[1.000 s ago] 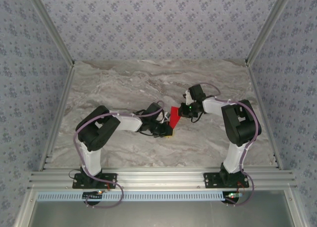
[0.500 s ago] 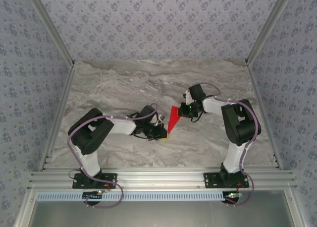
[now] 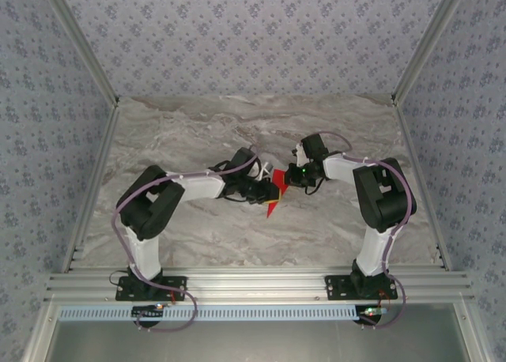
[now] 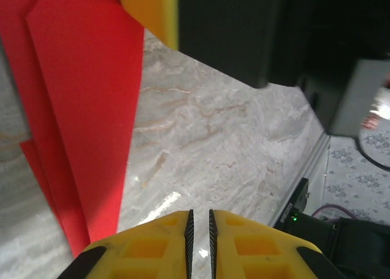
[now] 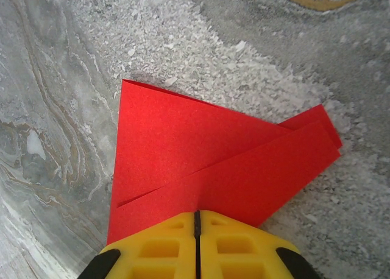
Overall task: Fold a paper plane with a square sheet of paper (fold left side to right side)
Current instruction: Fold the wing for the fifth time at the center of the table.
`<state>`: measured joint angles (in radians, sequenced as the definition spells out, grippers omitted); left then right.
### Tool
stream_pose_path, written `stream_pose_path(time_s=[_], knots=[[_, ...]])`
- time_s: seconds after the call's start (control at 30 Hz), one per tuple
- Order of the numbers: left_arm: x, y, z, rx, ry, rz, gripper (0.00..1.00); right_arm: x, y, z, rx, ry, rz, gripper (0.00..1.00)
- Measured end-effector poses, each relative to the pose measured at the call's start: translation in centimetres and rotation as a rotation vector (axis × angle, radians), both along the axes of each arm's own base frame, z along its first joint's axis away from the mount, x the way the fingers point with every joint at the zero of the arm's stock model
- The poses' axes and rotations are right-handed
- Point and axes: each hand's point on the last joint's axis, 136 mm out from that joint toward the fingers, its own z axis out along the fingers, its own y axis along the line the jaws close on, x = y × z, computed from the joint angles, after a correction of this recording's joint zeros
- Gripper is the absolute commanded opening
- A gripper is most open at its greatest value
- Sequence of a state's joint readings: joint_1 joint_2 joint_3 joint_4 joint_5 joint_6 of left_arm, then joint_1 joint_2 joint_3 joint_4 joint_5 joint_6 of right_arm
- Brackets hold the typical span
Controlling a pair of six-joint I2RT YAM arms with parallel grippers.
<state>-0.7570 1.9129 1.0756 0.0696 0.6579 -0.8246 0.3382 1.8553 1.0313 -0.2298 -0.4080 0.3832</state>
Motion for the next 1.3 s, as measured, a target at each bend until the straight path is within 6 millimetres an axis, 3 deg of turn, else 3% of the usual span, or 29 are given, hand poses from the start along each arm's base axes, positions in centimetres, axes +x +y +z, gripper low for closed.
stream_pose_path(time_s=[0.17,0.43,0.63,0.87,1.03,1.17,1.3], knots=[[-0.7,0.8,-2.8,0.076,0.049,-0.016,0.16,0.0,0.0,0.0,0.0,0.0,0.0,0.06],[-1.6,1.9,-4.2,0.12,0.055,-0.036,0.11,0.0,0.0,0.0,-0.002,0.004,0.0,0.06],[-2.6,2.3,-4.3,0.128,0.028,-0.071,0.1,0.0,0.0,0.0,-0.005,0.004,0.006,0.06],[-6.1,3.0,-4.5,0.158,0.04,-0.134,0.1,0.0,0.0,0.1,-0.006,0.007,0.007,0.06],[-7.4,4.4,-4.5,0.18,0.05,-0.13,0.1,0.2,0.0,0.2,-0.015,0.003,0.011,0.09],[-7.6,5.7,-3.5,0.205,0.027,-0.106,0.13,0.6,-0.6,0.9,-0.058,-0.02,0.012,0.24],[-5.7,6.2,0.1,0.171,-0.087,-0.041,0.22,1.1,-1.4,4.0,-0.098,-0.107,0.001,0.42]])
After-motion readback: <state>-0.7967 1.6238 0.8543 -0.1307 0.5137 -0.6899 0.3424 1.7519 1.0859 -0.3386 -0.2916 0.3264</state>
